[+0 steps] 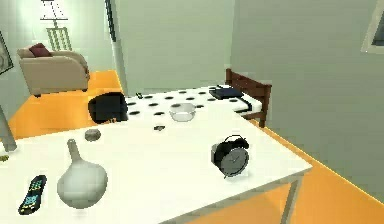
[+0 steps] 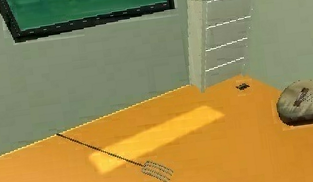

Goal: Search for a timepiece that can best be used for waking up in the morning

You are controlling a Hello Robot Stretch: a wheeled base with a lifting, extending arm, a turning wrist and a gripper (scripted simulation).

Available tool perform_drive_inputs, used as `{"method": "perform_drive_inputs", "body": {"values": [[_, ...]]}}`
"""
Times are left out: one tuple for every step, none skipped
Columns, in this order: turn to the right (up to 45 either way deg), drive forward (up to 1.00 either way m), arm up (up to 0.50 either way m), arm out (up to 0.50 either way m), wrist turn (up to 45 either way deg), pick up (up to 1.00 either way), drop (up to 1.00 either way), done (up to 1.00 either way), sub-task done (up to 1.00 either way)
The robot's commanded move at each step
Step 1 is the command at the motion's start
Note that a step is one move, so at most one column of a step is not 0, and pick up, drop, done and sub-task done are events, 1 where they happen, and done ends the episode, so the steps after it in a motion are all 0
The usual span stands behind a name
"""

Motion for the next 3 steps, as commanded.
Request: {"method": "perform_drive_inputs", "body": {"values": [[0.0, 0.05, 0.0, 0.0, 0.0, 0.0, 0.0, 0.0, 0.0], [12.0, 0.0, 0.0, 0.0, 0.0, 0.0, 0.0, 0.0, 0.0], [0.0, 0.0, 0.0, 0.0, 0.0, 0.0, 0.0, 1.0, 0.0]]}}
